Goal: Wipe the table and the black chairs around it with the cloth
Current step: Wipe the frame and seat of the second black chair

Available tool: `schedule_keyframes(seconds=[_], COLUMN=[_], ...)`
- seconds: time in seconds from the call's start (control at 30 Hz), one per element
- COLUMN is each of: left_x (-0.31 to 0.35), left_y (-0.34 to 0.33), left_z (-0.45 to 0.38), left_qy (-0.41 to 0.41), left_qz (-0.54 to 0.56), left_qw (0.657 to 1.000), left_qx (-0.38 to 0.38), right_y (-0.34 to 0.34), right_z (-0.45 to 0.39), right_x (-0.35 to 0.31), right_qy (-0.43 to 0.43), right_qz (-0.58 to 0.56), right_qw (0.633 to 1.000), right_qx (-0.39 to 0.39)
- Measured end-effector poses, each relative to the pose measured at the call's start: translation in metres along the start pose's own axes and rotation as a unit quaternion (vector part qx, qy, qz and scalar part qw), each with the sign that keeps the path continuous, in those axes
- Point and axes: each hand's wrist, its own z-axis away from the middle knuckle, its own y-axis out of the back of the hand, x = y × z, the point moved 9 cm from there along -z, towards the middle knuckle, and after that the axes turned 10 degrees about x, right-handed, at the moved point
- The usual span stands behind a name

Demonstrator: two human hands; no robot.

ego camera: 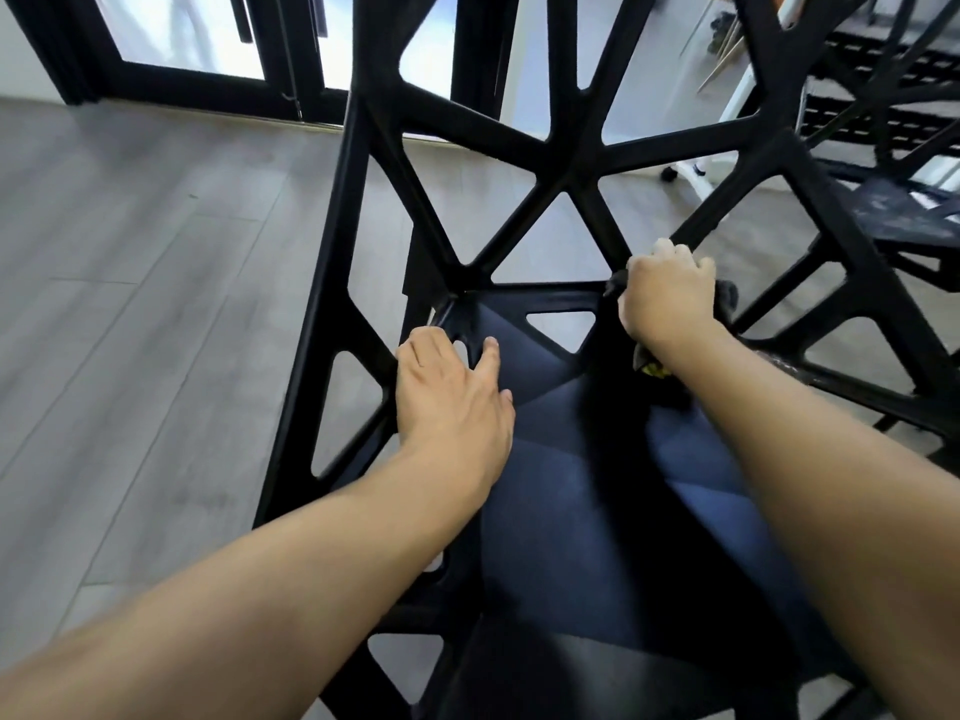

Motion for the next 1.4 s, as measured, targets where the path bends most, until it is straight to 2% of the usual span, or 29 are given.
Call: schedule_keyframes(seconds=[0.13,0.27,0.37,0.47,0.53,0.6,0.7,1.0,1.13,1.27,1.33,1.4], left_x=[0.001,0.000,0.002,-0.001,-0.006,-0.010,-0.009,-0.010,-0.011,-0.010,-0.008,-0.008], left_y=[0.001,0.001,0.001,0.004,0.005,0.007,0.006,0.006,0.008,0.007,0.004,0.004], left_z=[0.001,0.000,0.000,0.000,0.000,-0.001,0.000,-0.001,0.000,0.000,-0.001,-0.002], left_qy=[0.001,0.013,0.010,0.029,0.060,0.080,0.086,0.058,0.042,0.036,0.038,0.043], left_qz=[0.010,0.020,0.027,0.044,0.067,0.090,0.108,0.086,0.076,0.057,0.049,0.048], left_qw=[1.000,1.000,1.000,0.999,0.996,0.993,0.990,0.994,0.996,0.997,0.998,0.997], left_qx=[0.000,0.006,0.002,-0.002,0.002,0.012,0.014,0.025,0.035,0.028,0.029,0.038], right_y=[-0.007,-0.009,0.000,0.021,0.038,0.048,0.045,0.041,0.033,0.017,0.011,0.010], right_z=[-0.001,-0.002,0.007,0.018,0.023,0.019,0.006,0.006,0.009,0.005,0.003,0.002], right_x=[0.012,0.011,-0.014,-0.076,-0.124,-0.149,-0.151,-0.153,-0.140,-0.058,-0.005,0.013], right_qy=[-0.102,-0.153,-0.117,-0.005,0.087,0.139,0.134,0.027,-0.044,-0.135,-0.162,-0.129], right_qz=[-0.065,-0.125,-0.121,-0.175,-0.242,-0.253,-0.219,-0.119,-0.093,-0.054,-0.017,0.002], right_qw=[0.989,0.976,0.983,0.984,0.966,0.957,0.964,0.991,0.990,0.984,0.984,0.992], right_qx=[-0.082,-0.090,-0.071,-0.035,-0.020,-0.033,-0.067,-0.061,-0.097,-0.101,-0.068,-0.014])
